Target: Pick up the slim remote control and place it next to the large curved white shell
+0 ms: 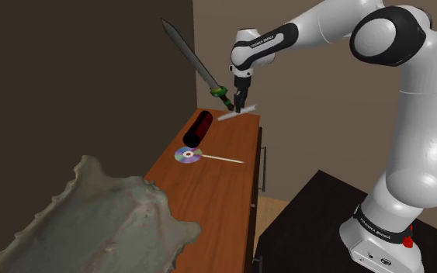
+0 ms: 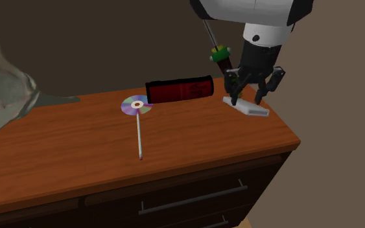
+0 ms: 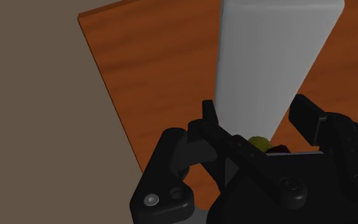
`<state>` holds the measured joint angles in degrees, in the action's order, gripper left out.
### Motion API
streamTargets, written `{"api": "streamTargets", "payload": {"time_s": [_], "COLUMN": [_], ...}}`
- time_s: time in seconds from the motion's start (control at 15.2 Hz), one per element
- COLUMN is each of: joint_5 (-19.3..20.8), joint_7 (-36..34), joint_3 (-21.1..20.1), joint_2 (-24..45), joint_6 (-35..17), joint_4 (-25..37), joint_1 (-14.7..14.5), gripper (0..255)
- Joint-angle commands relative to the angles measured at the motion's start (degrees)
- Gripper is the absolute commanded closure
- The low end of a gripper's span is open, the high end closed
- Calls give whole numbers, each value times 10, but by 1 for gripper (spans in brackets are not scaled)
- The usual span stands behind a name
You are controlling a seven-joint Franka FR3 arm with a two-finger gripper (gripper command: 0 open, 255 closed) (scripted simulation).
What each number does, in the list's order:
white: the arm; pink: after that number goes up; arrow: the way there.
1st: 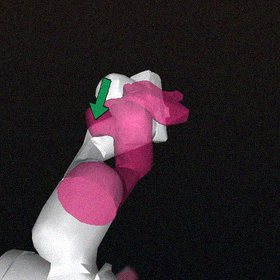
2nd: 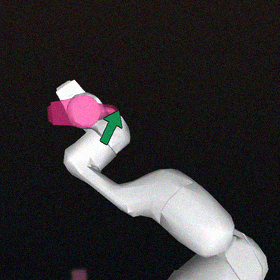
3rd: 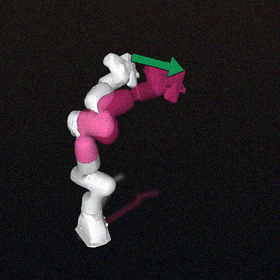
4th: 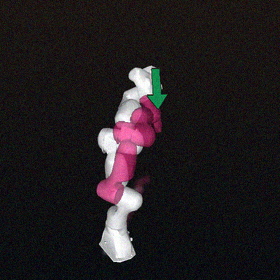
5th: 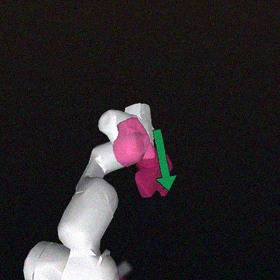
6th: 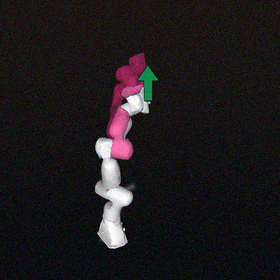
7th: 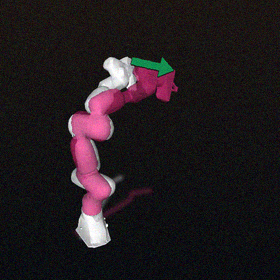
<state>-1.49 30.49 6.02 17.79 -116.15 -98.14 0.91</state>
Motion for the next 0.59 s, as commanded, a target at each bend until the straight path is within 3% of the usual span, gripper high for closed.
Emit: {"api": "streamTargets", "payload": {"time_s": [0.0,0.53], "joint_5": [1,2], "joint_7": [-2,-2], "joint_3": [0,0], "joint_2": [-5,-18], "joint_6": [13,70], "joint_4": [9,53], "joint_1": [-1,-1], "gripper": [255,255]}}
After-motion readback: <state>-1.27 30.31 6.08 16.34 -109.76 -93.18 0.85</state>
